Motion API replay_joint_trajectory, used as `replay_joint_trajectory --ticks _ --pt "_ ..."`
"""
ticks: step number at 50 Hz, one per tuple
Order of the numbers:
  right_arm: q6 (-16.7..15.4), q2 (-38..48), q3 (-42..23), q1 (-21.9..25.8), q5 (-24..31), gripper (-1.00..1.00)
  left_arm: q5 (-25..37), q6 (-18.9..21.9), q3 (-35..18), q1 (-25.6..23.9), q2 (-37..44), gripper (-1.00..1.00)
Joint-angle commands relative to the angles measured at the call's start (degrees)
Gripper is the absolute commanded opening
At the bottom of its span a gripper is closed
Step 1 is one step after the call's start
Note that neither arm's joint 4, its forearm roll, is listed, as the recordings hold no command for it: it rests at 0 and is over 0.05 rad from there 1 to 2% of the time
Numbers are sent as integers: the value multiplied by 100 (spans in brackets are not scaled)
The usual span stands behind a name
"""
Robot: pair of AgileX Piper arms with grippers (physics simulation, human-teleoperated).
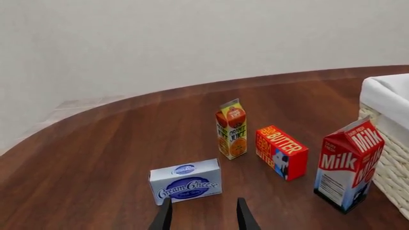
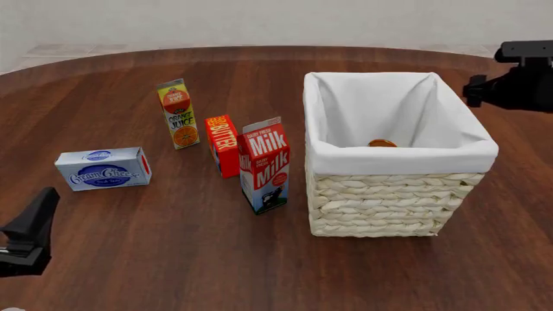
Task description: Pick up the alphabet soup and the tomato sauce, and put them in the basket.
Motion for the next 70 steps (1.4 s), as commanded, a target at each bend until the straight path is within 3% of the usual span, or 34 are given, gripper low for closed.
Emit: replay_joint_trajectory --ticks 1,38,70 --pt "34 216 -128 28 2 100 -116 5 0 15 141 100" --pt "157 844 -96 77 -375 100 -218 23 0 59 258 100" --pt "118 1214 -320 87 -346 100 -167 6 0 77 199 100"
